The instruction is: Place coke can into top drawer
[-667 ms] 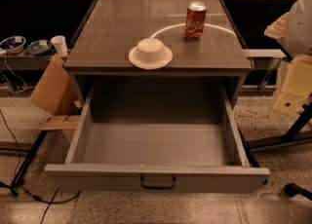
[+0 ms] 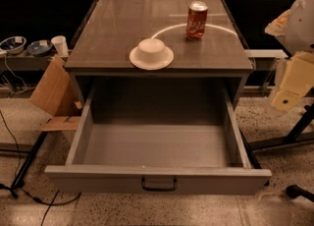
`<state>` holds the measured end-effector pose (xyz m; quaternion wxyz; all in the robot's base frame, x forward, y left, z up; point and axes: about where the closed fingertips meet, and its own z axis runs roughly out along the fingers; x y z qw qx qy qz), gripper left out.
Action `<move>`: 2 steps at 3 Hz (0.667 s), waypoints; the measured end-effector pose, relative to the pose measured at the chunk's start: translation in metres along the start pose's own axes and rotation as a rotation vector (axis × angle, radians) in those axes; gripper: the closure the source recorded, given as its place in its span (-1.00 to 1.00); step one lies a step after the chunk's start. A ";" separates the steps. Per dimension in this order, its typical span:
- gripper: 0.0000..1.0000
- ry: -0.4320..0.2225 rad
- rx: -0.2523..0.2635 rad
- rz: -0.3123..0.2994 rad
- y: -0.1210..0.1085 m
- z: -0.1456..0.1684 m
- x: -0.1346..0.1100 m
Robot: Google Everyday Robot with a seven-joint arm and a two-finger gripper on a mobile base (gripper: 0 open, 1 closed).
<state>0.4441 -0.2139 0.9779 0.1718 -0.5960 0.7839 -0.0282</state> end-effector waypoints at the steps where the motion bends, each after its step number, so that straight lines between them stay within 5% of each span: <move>1: -1.00 -0.039 0.012 0.043 -0.016 0.010 -0.012; 2: -1.00 -0.096 0.020 0.156 -0.048 0.034 -0.031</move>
Offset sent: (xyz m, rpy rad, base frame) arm 0.1140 0.0319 -0.0267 0.2440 -0.0180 -0.2637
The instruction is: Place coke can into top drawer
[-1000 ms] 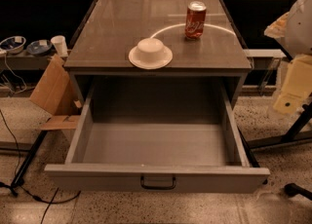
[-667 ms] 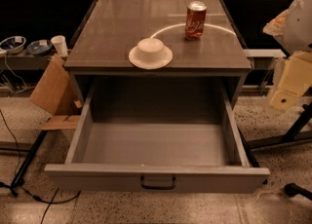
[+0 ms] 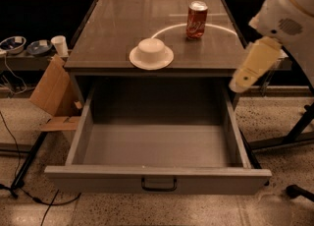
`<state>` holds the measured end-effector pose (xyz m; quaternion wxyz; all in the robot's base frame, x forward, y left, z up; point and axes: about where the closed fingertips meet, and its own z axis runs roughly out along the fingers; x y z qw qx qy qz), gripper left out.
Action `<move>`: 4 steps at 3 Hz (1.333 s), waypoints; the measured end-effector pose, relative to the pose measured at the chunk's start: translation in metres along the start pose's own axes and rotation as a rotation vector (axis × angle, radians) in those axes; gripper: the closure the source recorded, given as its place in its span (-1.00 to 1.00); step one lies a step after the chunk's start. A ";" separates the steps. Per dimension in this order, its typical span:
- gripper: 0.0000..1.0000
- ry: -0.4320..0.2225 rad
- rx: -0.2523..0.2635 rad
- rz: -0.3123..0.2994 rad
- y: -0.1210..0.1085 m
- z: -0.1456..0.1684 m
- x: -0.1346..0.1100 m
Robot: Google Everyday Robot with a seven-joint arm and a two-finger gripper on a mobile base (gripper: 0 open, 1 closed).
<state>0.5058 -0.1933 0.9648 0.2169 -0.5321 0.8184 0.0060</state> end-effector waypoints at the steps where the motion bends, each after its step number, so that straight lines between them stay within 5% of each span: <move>1: -1.00 -0.062 0.022 0.128 -0.042 0.030 -0.033; 3: -1.00 -0.175 0.067 0.268 -0.104 0.062 -0.080; 4: -1.00 -0.175 0.067 0.268 -0.104 0.062 -0.080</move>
Offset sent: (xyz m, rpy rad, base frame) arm 0.1457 0.0356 -0.0001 0.2345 -0.0809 -0.2596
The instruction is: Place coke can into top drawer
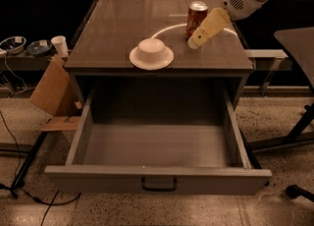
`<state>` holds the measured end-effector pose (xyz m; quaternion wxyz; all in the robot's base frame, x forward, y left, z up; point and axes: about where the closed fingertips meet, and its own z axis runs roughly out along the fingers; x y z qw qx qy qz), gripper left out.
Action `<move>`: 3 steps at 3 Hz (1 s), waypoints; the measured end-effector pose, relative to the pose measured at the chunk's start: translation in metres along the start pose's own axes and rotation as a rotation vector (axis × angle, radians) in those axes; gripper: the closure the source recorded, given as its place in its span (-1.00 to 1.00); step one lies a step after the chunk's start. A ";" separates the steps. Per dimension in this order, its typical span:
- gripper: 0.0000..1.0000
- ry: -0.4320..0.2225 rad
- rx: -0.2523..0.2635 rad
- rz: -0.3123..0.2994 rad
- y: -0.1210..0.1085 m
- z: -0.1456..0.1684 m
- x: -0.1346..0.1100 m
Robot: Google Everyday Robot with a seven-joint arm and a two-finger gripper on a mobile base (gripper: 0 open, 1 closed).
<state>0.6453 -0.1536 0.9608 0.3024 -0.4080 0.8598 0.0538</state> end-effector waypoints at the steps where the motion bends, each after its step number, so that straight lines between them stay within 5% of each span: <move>1: -1.00 -0.026 -0.008 0.017 -0.002 0.010 -0.003; 2: -1.00 -0.039 0.015 0.058 -0.018 0.035 -0.010; 3: -1.00 -0.029 0.085 0.129 -0.057 0.075 -0.022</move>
Offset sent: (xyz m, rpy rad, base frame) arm 0.0721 0.0078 -0.0358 0.0718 -0.0355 -0.1251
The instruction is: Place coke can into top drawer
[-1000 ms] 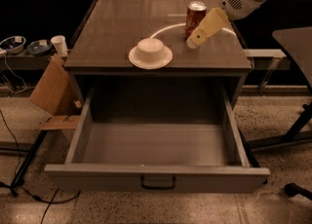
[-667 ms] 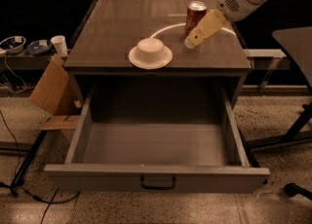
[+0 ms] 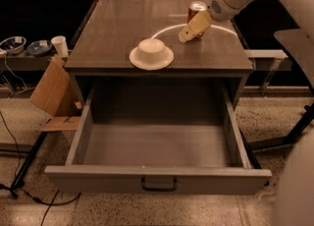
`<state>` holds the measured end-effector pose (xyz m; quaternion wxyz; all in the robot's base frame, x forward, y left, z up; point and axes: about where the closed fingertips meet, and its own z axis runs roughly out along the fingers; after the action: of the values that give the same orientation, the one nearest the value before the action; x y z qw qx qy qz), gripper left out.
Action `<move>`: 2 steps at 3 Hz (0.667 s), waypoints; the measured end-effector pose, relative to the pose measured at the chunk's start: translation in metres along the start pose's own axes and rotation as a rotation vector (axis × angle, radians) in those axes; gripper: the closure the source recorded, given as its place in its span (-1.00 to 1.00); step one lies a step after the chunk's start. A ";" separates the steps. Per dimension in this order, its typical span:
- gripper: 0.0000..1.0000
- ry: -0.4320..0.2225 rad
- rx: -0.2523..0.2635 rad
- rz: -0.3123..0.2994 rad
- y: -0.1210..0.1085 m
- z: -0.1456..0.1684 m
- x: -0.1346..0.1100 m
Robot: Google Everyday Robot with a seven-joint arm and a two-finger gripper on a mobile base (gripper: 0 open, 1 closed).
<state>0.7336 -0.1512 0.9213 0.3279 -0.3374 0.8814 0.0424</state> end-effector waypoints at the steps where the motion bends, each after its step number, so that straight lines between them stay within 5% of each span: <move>1: -1.00 0.020 0.068 0.038 -0.028 0.024 -0.005; 2: -1.00 0.016 0.148 0.080 -0.058 0.049 -0.020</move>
Offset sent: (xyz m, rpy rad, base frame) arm 0.1046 -0.0301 -0.0139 -0.0579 -0.0811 -0.2287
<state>0.8077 -0.1702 0.9038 0.3431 -0.2773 0.8974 -0.0124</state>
